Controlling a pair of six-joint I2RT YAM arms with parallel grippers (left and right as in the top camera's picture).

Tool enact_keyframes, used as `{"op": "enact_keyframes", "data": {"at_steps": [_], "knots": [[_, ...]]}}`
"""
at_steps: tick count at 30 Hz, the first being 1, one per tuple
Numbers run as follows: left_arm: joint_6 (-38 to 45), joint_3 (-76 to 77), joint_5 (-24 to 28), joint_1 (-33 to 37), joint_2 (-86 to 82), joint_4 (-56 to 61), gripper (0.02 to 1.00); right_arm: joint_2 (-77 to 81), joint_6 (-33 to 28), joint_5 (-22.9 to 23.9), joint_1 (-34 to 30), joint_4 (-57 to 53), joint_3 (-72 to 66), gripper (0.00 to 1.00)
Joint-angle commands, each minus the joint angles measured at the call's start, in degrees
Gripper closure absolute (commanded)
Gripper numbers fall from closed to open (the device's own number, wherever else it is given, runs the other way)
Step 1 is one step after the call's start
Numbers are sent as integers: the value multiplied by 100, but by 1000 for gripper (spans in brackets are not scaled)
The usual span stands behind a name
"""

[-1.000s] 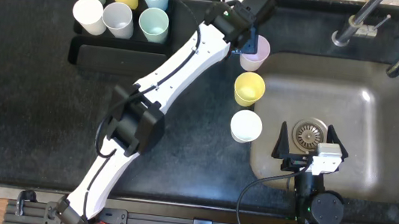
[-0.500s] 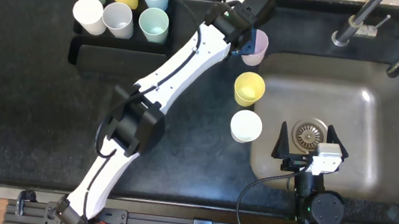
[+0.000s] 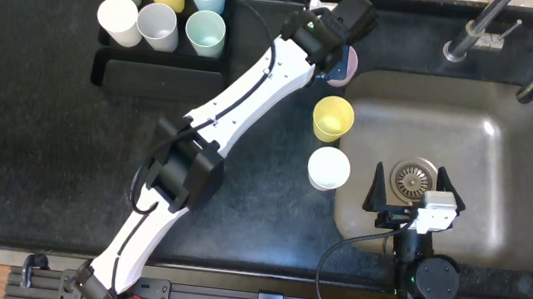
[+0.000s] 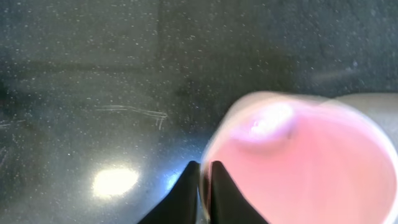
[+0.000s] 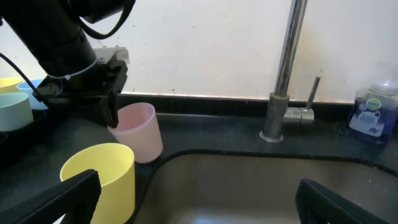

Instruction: Store Cups

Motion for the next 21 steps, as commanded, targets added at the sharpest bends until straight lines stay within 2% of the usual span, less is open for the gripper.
{"op": "enact_keyframes", "data": {"at_steps": [1, 7, 12, 21], "knots": [[-4, 140, 79, -42, 105, -17, 985, -52, 0, 24, 9, 28, -72, 5], [26, 140, 74, -22, -2, -50, 985, -52, 0, 24, 9, 28, -72, 3], [409, 136, -39, 94, -570, -70, 985, -52, 0, 24, 9, 28, -72, 3], [824, -527, -619, 957, -2629, -516, 985, -52, 0, 24, 9, 28, -72, 3]]}}
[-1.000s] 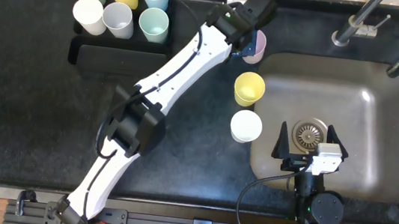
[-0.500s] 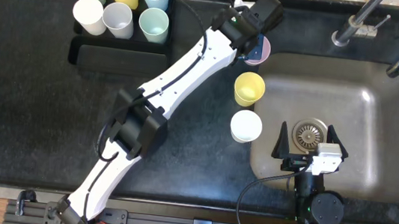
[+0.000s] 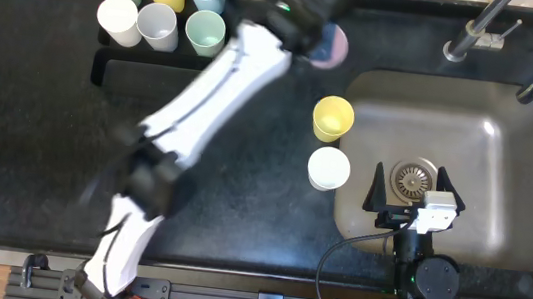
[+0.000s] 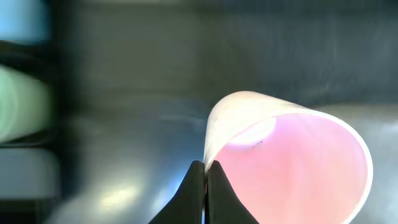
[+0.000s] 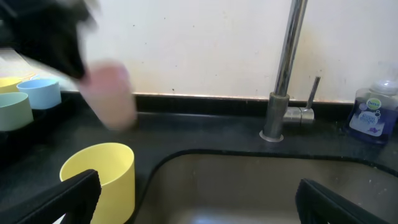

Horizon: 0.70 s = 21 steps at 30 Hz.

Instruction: Store Cups

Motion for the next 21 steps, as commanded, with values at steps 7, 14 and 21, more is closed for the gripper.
{"op": "enact_keyframes", "data": {"at_steps": [7, 14, 21], "knots": [[688, -1860, -553, 1810, -2990, -175, 985, -52, 0, 24, 7, 26, -72, 3], [1755, -2994, 61, 3213, -3646, -240, 982, -52, -2, 24, 7, 26, -72, 3], [2393, -3687, 546, 4083, -3397, -85, 985, -52, -2, 24, 7, 26, -72, 5]]}}
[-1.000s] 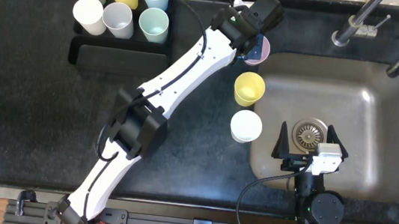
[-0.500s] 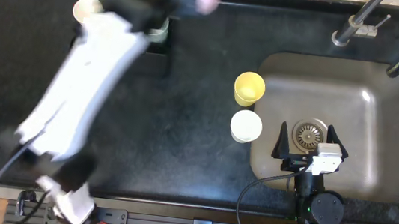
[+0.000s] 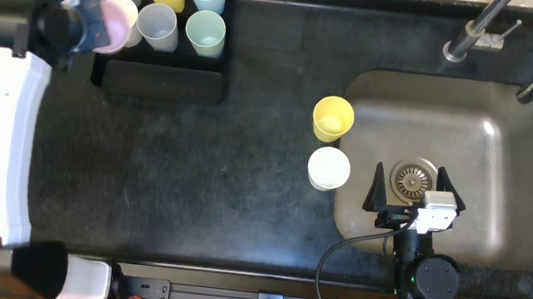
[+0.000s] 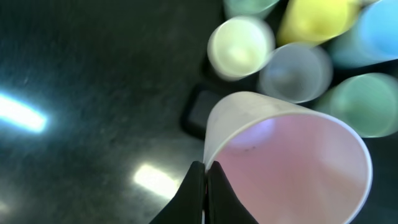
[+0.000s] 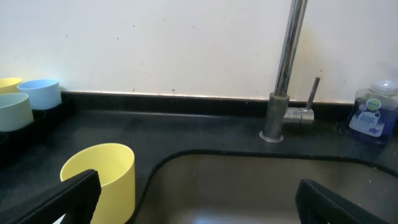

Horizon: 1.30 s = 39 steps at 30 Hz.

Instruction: Store Cups

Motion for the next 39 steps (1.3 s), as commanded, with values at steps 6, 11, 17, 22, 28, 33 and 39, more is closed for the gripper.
{"op": "enact_keyframes", "data": {"at_steps": [6, 11, 17, 22, 28, 33, 39], "knots": [[702, -402, 459, 321, 702, 435, 985, -52, 2, 24, 9, 26, -72, 3], [680, -402, 496, 323, 1032, 664, 985, -52, 2, 24, 9, 26, -72, 3], [682, -402, 498, 345, 1228, 802, 985, -52, 4, 24, 9, 26, -72, 3], [680, -402, 472, 378, 1438, 844, 985, -52, 2, 24, 9, 26, -72, 5], [551, -402, 549, 573, 1725, 1005, 985, -52, 4, 24, 9, 26, -72, 3], [551, -402, 647, 645, 1937, 1113, 985, -52, 4, 24, 9, 26, -72, 3], [549, -402, 708, 645, 2072, 1115, 974, -52, 2, 24, 9, 26, -72, 5]]}}
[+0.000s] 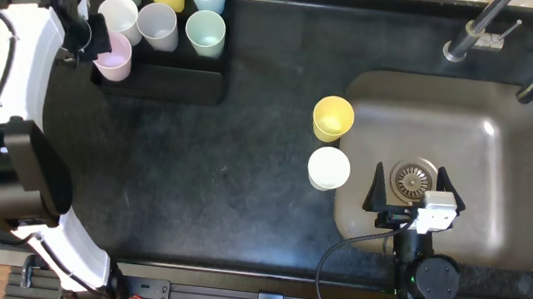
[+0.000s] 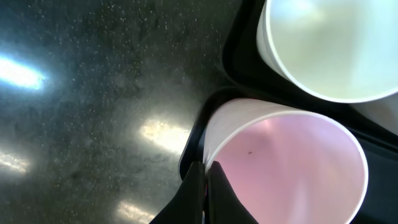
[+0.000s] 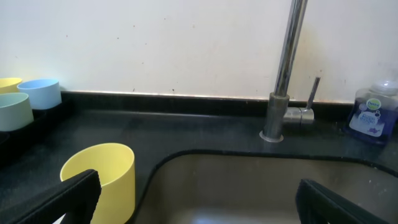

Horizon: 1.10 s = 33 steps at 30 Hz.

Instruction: Store Cups

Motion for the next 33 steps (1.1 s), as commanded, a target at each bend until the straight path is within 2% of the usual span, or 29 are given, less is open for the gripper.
{"op": "enact_keyframes", "data": {"at_steps": [1, 7, 9, 15, 20, 24, 26, 33], "knots": [[-42, -22, 173, 0, 138, 76, 963, -52, 0, 24, 9, 31, -72, 3], [-44, -22, 188, 0, 177, 74, 831, -52, 0, 24, 9, 31, -72, 5], [-44, -22, 186, -2, 146, 61, 746, -52, 0, 24, 9, 31, -72, 1], [-44, -22, 142, -31, -531, -17, 395, -52, 0, 24, 9, 31, -72, 3], [-122, 229, 57, -315, -1384, -431, 279, -52, 0, 24, 9, 31, -72, 5], [-691, 1025, -385, -1097, -1615, -1316, 222, -52, 0, 24, 9, 31, -72, 3], [-1145, 1493, -531, -1711, -1576, -1759, 198, -52, 0, 24, 9, 31, -72, 3], [-2583, 2048, -586, -3880, -1152, -2271, 169, -52, 0, 24, 9, 31, -72, 5]]}}
